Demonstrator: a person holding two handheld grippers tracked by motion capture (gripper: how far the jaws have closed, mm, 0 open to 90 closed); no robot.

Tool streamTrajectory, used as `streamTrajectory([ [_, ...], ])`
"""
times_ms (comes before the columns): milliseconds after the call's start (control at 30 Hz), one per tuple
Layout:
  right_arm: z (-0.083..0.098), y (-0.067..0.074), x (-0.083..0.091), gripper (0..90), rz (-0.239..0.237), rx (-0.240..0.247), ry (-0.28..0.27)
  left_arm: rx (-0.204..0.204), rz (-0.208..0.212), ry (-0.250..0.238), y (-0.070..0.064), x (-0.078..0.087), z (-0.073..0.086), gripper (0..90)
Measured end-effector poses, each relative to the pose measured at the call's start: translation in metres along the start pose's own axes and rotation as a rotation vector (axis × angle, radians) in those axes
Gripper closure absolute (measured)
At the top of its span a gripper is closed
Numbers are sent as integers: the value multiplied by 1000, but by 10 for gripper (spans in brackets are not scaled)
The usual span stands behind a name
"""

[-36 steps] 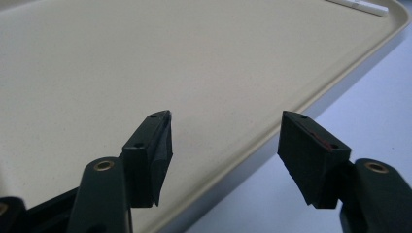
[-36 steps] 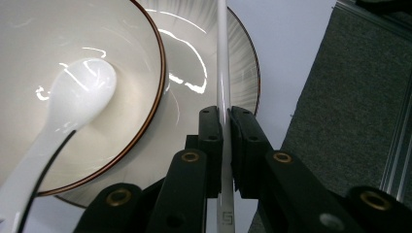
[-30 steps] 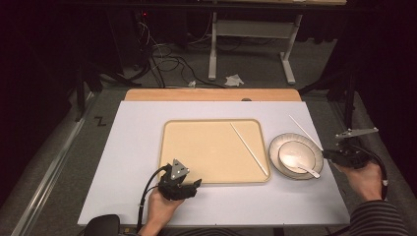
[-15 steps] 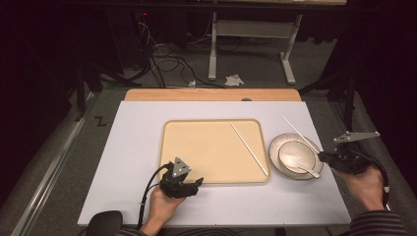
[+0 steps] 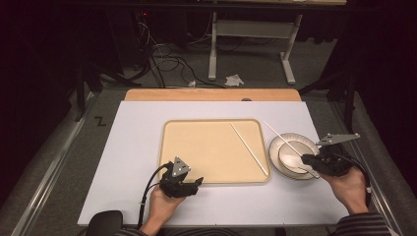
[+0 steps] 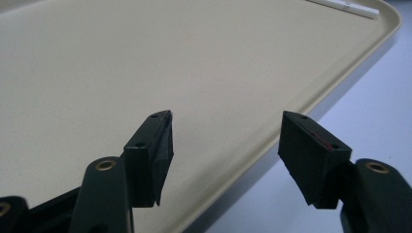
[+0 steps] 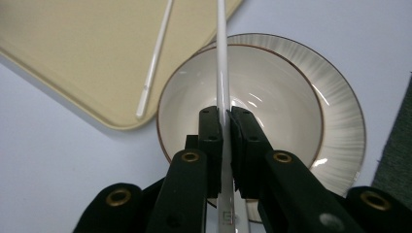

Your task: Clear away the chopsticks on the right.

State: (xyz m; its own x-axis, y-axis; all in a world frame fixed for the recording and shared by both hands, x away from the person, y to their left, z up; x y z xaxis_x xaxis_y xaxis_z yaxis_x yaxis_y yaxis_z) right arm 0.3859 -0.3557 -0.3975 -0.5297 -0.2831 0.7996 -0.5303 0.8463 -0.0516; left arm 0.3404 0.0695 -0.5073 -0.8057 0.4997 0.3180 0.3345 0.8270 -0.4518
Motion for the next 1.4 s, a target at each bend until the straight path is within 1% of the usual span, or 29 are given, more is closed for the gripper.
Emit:
streamTrajectory([
  [67,-1,7,2,857,-15,3,-3,2,1,-1,0,0,0,377],
  [167,-3,16,0,857,-22,26,-9,0,0,3,0,-1,0,377],
  [200,-4,18,-1,857,-32,30,-9,-1,-1,2,0,-1,0,377],
  [233,-5,21,-2,857,-40,30,-10,-1,-1,2,0,-1,0,377],
  [267,-7,24,-4,857,-34,39,-7,0,-1,1,0,-1,0,377],
  [300,-8,26,-6,857,-49,40,-7,2,-2,0,0,-1,0,377],
  [400,-11,32,-11,857,-63,53,3,1,-2,0,1,0,-1,377],
  [433,-12,34,-13,856,-70,45,2,-2,-1,2,1,0,-1,378],
  [567,-16,43,-19,857,-97,46,-9,-3,-1,2,1,0,-1,377],
  [633,-17,49,-22,857,-98,56,-13,-4,-2,2,1,0,-1,377],
  [667,-18,51,-25,857,-113,58,-15,-4,-2,2,1,0,-1,377],
  [733,-20,57,-30,857,-112,67,-5,0,-3,-2,1,0,-1,377],
  [833,-22,63,-36,857,-121,82,-1,1,-2,-2,1,1,-1,377],
  [867,-23,65,-37,857,-127,75,2,2,-3,-3,1,1,-1,377],
  [967,-26,71,-41,856,-138,77,-3,1,-2,-2,1,1,-1,377],
  [1000,-27,74,-41,857,-145,94,0,2,-2,-3,1,1,-1,377],
  [1100,-30,83,-44,856,-141,122,-6,-2,-2,0,1,1,-1,377],
  [1167,-33,89,-48,856,-149,126,-3,-4,-2,1,1,1,-1,377],
  [1233,-35,92,-51,856,-147,126,2,-6,-3,1,1,1,-1,377],
  [1267,-36,94,-53,856,-147,132,6,-4,-4,-1,1,1,-1,377],
  [1333,-38,97,-57,856,-154,127,12,-4,-5,-2,1,1,-1,377],
  [1400,-39,99,-60,855,-156,132,15,-6,-7,-3,1,1,-1,377],
])
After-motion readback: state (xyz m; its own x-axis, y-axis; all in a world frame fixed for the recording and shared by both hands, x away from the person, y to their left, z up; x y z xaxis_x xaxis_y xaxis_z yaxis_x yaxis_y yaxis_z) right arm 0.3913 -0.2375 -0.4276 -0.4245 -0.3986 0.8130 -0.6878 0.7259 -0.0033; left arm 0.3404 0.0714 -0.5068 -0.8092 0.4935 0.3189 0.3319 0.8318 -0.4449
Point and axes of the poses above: each handheld gripper's, and its own axes: x roughly backward along the jaws, z roughly out of its underside, y roughly to its left, the point moved 1 cm from there along -x, roughly forward along the jaws, and after that the axes turned 2 degrees about -z, right-handed, at the moved point
